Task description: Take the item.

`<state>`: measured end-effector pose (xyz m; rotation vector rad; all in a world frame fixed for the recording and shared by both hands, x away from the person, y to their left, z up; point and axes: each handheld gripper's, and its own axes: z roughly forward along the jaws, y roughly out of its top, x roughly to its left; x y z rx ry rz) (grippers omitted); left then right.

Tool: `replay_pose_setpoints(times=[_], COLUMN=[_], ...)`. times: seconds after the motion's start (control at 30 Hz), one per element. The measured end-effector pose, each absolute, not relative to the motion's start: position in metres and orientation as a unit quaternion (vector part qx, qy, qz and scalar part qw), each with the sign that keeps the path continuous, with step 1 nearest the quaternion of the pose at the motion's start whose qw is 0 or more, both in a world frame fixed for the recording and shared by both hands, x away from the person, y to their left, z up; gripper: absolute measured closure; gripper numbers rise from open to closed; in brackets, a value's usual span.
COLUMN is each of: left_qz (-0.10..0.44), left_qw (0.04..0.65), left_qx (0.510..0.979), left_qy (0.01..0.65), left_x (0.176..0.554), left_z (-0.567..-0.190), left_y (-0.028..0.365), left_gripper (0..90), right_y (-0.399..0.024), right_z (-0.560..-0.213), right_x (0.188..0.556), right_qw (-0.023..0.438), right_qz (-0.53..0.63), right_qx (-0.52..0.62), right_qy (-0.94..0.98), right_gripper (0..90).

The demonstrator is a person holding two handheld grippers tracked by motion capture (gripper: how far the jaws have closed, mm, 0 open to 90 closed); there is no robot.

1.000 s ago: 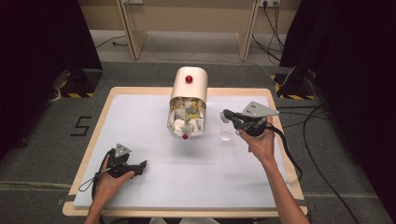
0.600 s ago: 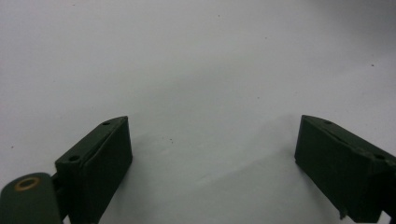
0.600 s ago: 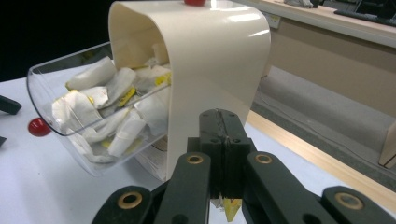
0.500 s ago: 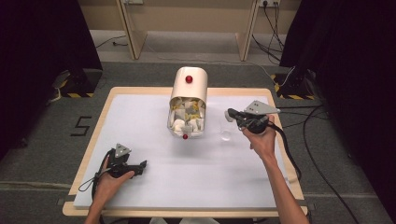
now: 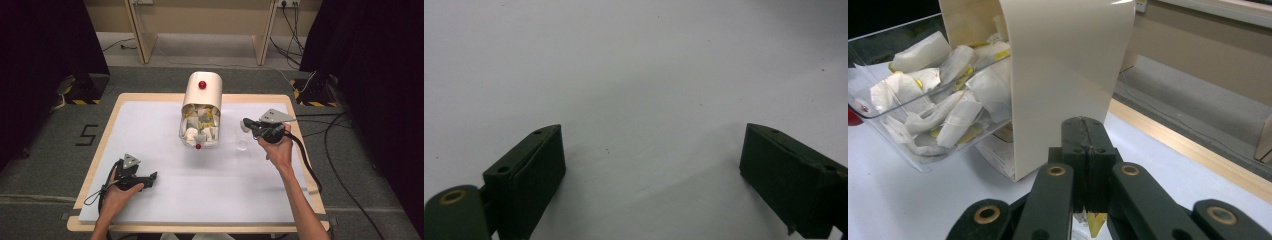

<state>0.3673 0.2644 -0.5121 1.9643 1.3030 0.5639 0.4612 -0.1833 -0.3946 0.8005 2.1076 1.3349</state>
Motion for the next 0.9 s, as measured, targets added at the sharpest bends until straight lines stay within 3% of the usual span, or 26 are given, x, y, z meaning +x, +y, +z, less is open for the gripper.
replay_pose_setpoints(times=[0.63, 0.77, 0.9], left_qz=[0.218, 0.218, 0.218], left_qw=[0.351, 0.351, 0.351], left_qx=[0.759, 0.759, 0.759], left_qy=[0.503, 0.504, 0.503], left_x=[0.367, 0.367, 0.367], left_z=[-0.512, -0.512, -0.512], left_y=[0.264, 0.264, 0.264], left_gripper=[10.0, 10.0, 10.0], right_y=[-0.181, -0.181, -0.179], right_z=[-0.421, -0.421, -0.418], right_x=[0.474, 0.475, 0.474], right_qw=[0.234, 0.230, 0.233], right_qz=[0.470, 0.476, 0.477], right_qx=[0.311, 0.312, 0.312], right_qy=[0.792, 0.789, 0.788], right_gripper=[88.0, 79.6, 62.9])
